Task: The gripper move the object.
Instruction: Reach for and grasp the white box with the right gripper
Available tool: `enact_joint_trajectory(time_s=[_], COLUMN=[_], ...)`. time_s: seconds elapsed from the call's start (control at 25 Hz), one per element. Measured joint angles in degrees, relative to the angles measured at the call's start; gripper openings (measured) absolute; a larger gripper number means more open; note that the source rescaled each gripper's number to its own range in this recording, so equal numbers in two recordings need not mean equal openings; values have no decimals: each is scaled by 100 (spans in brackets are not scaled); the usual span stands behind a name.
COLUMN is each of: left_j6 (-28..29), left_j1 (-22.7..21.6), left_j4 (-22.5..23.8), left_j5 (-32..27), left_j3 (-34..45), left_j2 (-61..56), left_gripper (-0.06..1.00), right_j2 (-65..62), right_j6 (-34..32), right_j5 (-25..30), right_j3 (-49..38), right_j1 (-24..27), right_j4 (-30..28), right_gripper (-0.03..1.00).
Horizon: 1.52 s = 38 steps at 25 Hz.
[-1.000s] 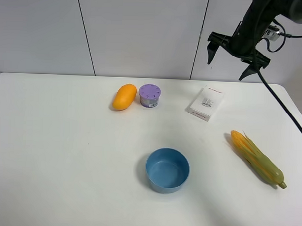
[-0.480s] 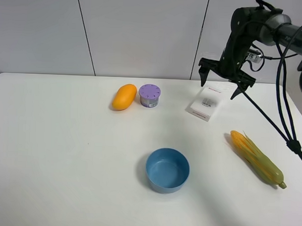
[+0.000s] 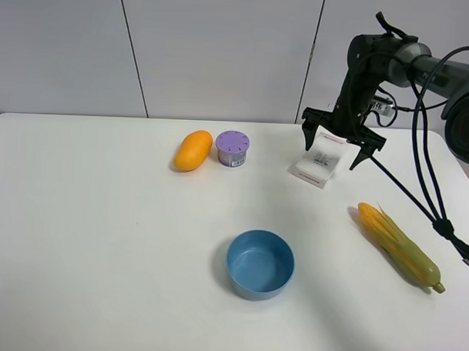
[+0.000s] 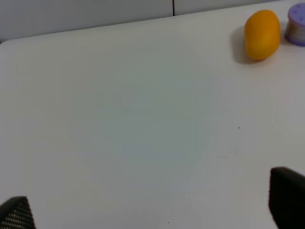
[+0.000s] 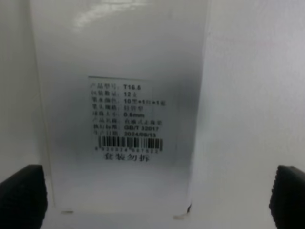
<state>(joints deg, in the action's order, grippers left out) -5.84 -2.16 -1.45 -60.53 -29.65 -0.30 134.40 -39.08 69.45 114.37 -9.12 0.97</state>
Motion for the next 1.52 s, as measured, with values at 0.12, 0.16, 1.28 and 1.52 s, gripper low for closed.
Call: enact_joint_trajectory(time_s=[0.12,0.16,1.28,1.52], left_j6=[0,0,0,0], left_j1=[0,0,0,0], left_j4=[0,0,0,0], left_j5=[0,0,0,0], left_j3=[0,0,0,0], left_j2=[0,0,0,0], left_gripper=[100,100,100,100], right_j2=[0,0,535,607], right_j6=[-69,-73,-79,-79], right_j5=[-106,-145,-868,-862], right_j3=[0,0,19,19], right_j1=[0,0,-40,-40], right_j4=[-18,-18,67,78], right_gripper=[76,76,76,72])
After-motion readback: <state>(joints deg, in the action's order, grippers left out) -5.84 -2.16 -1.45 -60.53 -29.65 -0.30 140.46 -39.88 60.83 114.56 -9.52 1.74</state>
